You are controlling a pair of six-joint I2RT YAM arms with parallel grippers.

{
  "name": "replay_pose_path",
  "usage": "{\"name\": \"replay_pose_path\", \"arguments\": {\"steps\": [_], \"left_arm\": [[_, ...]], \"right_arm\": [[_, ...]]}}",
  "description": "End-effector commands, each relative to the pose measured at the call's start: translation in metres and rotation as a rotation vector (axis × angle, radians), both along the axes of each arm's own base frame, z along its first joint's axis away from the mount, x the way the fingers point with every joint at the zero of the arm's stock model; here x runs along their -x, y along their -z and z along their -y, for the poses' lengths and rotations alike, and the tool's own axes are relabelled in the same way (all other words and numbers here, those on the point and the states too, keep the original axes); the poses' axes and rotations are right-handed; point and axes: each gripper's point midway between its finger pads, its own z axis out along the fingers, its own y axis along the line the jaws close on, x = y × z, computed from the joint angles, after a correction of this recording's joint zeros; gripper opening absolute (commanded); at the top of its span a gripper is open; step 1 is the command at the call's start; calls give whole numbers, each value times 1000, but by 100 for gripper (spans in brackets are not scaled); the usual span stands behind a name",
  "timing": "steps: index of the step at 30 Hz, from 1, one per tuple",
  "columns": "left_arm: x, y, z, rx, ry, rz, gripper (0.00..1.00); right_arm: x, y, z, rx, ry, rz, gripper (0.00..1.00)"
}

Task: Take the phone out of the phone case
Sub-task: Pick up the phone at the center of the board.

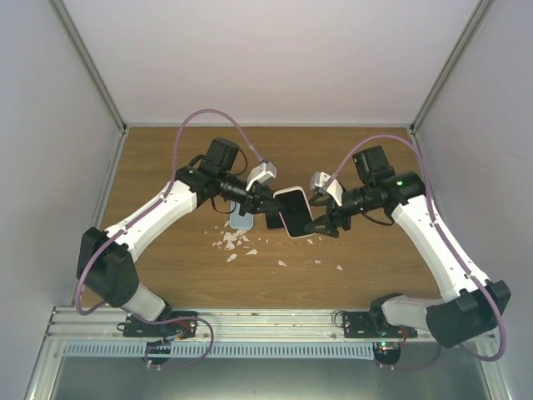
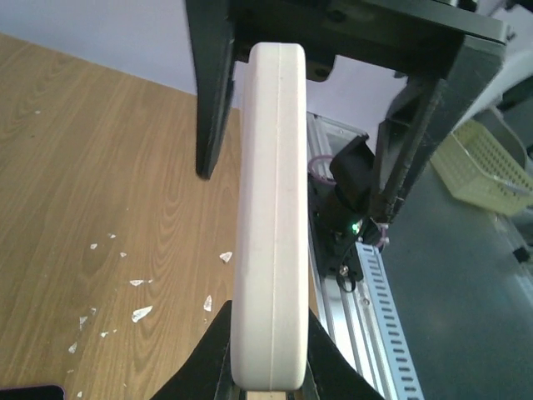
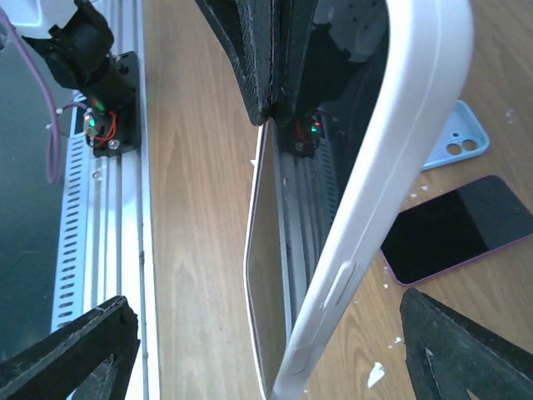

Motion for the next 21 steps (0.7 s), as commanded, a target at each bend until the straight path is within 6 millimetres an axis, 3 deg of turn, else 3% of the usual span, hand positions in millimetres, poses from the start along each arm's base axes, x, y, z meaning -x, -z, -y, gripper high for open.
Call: {"name": "replay_pose_path", "arguments": {"steps": [1, 7, 21], "left_arm": [[19, -16, 6, 33, 118, 104, 0], [29, -14, 11, 15, 145, 136, 0], [30, 0, 21, -68, 174, 147, 0]], "right_arm": [[15, -3, -6, 12, -87, 21, 85], [16, 4, -17, 53, -112, 26, 76], [17, 19, -27, 135, -136, 16, 37]]}}
